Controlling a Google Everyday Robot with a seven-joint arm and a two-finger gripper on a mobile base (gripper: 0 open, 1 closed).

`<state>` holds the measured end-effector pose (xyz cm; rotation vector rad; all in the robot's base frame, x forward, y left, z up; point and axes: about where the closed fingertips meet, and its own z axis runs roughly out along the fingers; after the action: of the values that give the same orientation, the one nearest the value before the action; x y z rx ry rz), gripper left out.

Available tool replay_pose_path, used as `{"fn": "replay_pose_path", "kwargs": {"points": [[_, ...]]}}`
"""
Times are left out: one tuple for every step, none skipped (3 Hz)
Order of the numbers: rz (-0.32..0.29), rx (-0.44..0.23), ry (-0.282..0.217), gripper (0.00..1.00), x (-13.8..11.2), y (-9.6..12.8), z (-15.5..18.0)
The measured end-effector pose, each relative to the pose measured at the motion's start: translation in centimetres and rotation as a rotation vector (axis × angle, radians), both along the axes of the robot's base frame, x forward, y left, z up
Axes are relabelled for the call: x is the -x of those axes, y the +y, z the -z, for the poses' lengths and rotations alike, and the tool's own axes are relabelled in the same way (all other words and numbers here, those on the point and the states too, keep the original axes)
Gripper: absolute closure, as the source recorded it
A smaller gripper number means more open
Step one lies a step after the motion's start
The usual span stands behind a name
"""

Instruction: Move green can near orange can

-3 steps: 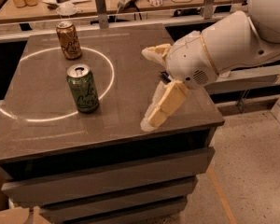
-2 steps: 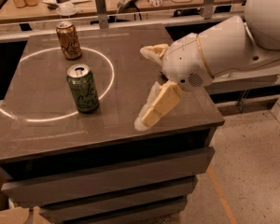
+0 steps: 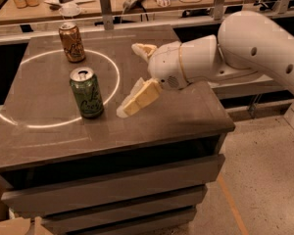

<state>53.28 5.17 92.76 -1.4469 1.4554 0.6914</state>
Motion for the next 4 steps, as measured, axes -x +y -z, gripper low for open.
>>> {"fn": "replay_pose_path", "kwargs": {"points": [[-0.050,-0.098,0.043,0.00,-1.8,3.0,1.8],[-0.086,-0.184,0.086,0.00,-3.2,5.4,3.2],[-0.138,-0.241,0.140,0.00,-3.4,7.4,4.4],[-0.197,-0.268,0.182,0.00,-2.3,8.8,4.8]]}}
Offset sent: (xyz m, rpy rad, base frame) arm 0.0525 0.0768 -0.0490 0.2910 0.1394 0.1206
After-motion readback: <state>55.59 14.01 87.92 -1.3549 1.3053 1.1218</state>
